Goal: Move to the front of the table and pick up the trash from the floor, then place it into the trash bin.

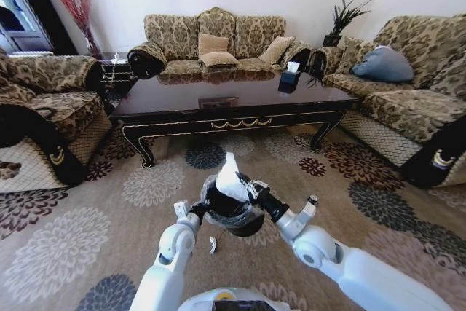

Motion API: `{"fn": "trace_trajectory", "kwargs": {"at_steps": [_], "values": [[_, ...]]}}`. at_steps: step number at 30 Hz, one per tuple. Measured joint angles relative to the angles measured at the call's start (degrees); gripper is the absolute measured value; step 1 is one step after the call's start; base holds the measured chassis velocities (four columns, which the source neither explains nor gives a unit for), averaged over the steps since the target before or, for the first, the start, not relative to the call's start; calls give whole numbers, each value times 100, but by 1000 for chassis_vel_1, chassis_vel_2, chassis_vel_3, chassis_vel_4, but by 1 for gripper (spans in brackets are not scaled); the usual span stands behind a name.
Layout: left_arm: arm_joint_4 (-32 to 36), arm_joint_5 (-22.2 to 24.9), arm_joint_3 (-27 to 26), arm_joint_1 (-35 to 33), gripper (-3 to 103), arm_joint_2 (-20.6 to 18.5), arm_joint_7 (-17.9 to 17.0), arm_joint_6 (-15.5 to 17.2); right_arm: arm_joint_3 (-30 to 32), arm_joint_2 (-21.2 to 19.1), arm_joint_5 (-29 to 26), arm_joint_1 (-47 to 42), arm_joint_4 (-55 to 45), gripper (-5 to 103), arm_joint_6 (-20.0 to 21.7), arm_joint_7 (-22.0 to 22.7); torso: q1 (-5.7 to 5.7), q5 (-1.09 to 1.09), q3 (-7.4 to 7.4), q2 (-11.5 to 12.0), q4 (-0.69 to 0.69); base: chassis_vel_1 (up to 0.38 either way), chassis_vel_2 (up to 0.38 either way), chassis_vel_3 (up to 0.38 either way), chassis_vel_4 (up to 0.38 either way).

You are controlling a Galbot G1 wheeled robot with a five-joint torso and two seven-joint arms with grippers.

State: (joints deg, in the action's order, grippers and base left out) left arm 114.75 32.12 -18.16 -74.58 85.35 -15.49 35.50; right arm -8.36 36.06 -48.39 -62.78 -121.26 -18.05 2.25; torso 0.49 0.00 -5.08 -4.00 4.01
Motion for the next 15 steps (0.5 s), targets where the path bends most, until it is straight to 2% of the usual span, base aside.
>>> {"fn": "trace_trajectory", "kwargs": {"at_steps": [2,4,8,11,13,14,15], "values": [[40,12,-42,-30,3,-26,8,0,-1,-1,65,-50,23,25,6,16,0,0,0,0,0,0,0,0,0],[57,21,-61,-41,3,-41,10,0,3,-1,81,-71,27,25,8,22,0,0,0,0,0,0,0,0,0],[119,65,-140,-78,3,-89,18,-2,9,21,172,-133,78,47,13,35,0,0,0,0,0,0,0,0,0],[142,85,-167,-100,3,-107,22,-7,3,63,238,-158,123,53,39,46,0,-1,0,0,0,0,0,0,0],[170,99,-182,-125,3,-119,25,-8,-3,119,371,-191,184,65,151,112,0,0,0,0,0,0,0,0,0],[170,99,-182,-125,3,-119,25,-8,-3,119,371,-191,184,65,151,112,0,0,0,0,0,0,0,0,0],[186,107,-189,-132,3,-121,25,-8,-17,147,433,-198,217,70,191,155,0,-1,0,0,0,0,0,0,0]]}}
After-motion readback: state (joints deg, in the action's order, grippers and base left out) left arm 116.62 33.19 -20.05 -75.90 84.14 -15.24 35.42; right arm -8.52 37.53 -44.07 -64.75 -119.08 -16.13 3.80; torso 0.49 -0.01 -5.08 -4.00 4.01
